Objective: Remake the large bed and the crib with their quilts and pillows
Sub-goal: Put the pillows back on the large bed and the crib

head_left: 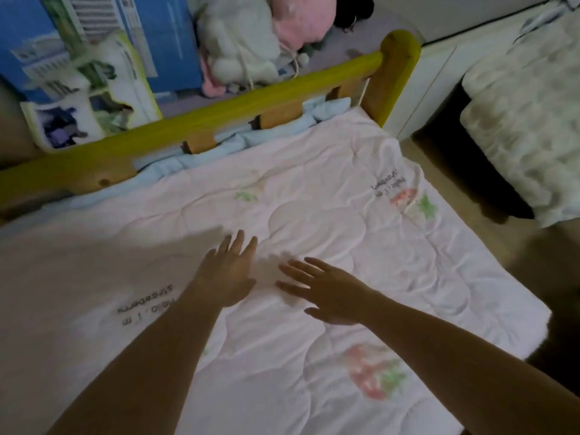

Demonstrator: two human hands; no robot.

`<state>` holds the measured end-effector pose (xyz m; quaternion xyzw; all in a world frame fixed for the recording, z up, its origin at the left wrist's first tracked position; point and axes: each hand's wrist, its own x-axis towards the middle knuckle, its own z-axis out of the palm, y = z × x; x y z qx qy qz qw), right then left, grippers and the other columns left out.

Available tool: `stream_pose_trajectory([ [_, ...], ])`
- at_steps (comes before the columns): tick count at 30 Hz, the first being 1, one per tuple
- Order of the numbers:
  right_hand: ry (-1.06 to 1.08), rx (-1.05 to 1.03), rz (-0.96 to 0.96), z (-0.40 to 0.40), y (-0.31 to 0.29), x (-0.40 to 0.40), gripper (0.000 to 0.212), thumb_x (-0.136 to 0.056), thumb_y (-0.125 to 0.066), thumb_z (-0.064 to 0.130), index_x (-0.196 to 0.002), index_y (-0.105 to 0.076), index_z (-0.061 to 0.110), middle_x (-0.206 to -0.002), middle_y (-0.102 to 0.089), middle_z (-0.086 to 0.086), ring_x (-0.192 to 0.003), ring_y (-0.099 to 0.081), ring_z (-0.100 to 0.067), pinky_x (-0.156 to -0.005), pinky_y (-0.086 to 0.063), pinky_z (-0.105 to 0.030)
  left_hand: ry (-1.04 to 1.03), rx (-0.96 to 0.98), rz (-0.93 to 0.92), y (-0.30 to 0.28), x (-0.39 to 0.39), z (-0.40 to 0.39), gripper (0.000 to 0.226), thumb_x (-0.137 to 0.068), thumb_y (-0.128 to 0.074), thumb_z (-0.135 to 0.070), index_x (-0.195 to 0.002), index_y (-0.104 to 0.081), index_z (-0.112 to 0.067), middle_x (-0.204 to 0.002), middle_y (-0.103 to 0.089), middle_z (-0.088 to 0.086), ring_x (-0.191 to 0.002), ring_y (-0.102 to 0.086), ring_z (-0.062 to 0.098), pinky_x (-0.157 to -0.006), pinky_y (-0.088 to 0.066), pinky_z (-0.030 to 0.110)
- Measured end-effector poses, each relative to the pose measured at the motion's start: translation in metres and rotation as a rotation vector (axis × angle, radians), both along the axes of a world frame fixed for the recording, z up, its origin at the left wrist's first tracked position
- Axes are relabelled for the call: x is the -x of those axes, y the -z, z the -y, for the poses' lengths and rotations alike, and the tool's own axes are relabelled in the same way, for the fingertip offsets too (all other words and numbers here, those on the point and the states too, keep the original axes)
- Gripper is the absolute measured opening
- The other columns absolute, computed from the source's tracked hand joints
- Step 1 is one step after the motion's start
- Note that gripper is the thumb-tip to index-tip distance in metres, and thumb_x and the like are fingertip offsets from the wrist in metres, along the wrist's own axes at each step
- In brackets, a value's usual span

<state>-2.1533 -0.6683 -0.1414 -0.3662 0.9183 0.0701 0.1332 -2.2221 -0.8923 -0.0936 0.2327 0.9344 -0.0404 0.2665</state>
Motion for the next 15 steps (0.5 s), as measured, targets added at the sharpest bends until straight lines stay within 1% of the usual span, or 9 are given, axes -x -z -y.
stream_pose_trajectory([
  [2,-0.128,0.063,-0.005,-0.024,0.042,0.032,0.068,-0.089,-0.048,0.048,-0.149,-0.03,0.022,-0.156,-0.027,-0.01,-0.144,-0.025,-0.026,-0.118,-0.022,-0.044,0.003,-0.03,-0.091,0.042,0.022,-0.022,0.087,-0.09,-0.054,-0.049,-0.154,-0.001,-0.022,-0.161,0.003,0.008,-0.148,-0.011,0.028,-0.115,-0.024,0.043],
  [3,-0.16,0.078,-0.009,-0.034,0.049,0.041,0.066,-0.092,-0.042,0.05,-0.15,-0.026,0.022,-0.157,-0.023,-0.008,-0.146,-0.02,-0.025,-0.118,-0.016,-0.044,-0.006,-0.057,-0.144,0.053,0.025,-0.026,0.085,-0.089,-0.054,-0.052,-0.154,-0.01,-0.02,-0.16,-0.007,0.01,-0.145,-0.02,0.03,-0.111,-0.03,0.045],
  [5,-0.092,0.053,0.002,-0.072,0.07,0.085,0.066,-0.095,-0.028,0.056,-0.152,-0.017,0.025,-0.16,-0.014,-0.002,-0.147,-0.011,-0.02,-0.118,-0.006,-0.041,-0.046,-0.099,-0.226,0.084,0.045,-0.041,0.075,-0.091,-0.037,-0.06,-0.15,-0.029,-0.016,-0.154,-0.03,0.015,-0.136,-0.039,0.036,-0.1,-0.04,0.052],
  [6,0.012,0.055,-0.03,-0.1,0.084,0.115,0.065,-0.096,-0.022,0.057,-0.153,-0.011,0.027,-0.16,-0.008,0.001,-0.147,-0.008,-0.018,-0.118,-0.002,-0.04,-0.055,-0.108,-0.244,0.1,0.063,-0.056,0.074,-0.092,-0.024,-0.063,-0.148,-0.033,-0.015,-0.151,-0.035,0.015,-0.133,-0.042,0.038,-0.098,-0.041,0.055],
  [8,0.411,0.054,-0.135,-0.141,0.089,0.166,0.063,-0.096,-0.014,0.056,-0.152,0.001,0.029,-0.16,0.004,0.003,-0.148,0.001,-0.017,-0.118,0.006,-0.038,-0.041,-0.129,-0.274,0.112,0.09,-0.072,0.075,-0.093,-0.01,-0.063,-0.147,-0.034,-0.016,-0.151,-0.036,0.015,-0.134,-0.041,0.039,-0.099,-0.037,0.06],
  [10,0.809,0.114,-0.175,-0.178,0.087,0.212,0.063,-0.098,-0.017,0.053,-0.152,0.004,0.027,-0.16,0.01,-0.003,-0.148,0.009,-0.019,-0.119,0.008,-0.038,0.048,-0.198,-0.369,0.118,0.13,-0.11,0.074,-0.094,-0.012,-0.061,-0.147,-0.034,-0.014,-0.153,-0.032,0.014,-0.139,-0.034,0.037,-0.106,-0.031,0.059],
  [11,0.843,0.166,-0.208,-0.178,0.083,0.22,0.064,-0.098,-0.019,0.053,-0.152,0.003,0.026,-0.16,0.01,-0.004,-0.147,0.01,-0.02,-0.119,0.008,-0.038,0.091,-0.24,-0.41,0.114,0.142,-0.123,0.072,-0.095,-0.016,-0.059,-0.148,-0.034,-0.013,-0.154,-0.031,0.013,-0.141,-0.029,0.035,-0.11,-0.027,0.057],
  [13,0.605,0.239,-0.239,-0.177,0.076,0.228,0.063,-0.099,-0.021,0.053,-0.152,0.001,0.027,-0.159,0.007,0.0,-0.147,0.008,-0.018,-0.119,0.006,-0.037,0.147,-0.301,-0.448,0.112,0.163,-0.159,0.067,-0.096,-0.022,-0.053,-0.149,-0.032,-0.012,-0.156,-0.027,0.011,-0.145,-0.022,0.031,-0.115,-0.02,0.054],
  [15,0.305,0.185,-0.183,-0.192,0.079,0.231,0.061,-0.099,-0.019,0.054,-0.152,-0.001,0.029,-0.159,0.006,0.005,-0.147,0.008,-0.015,-0.118,0.008,-0.035,0.178,-0.285,-0.439,0.121,0.181,-0.184,0.067,-0.097,-0.02,-0.053,-0.151,-0.027,-0.014,-0.158,-0.023,0.007,-0.146,-0.018,0.027,-0.117,-0.016,0.052],
])
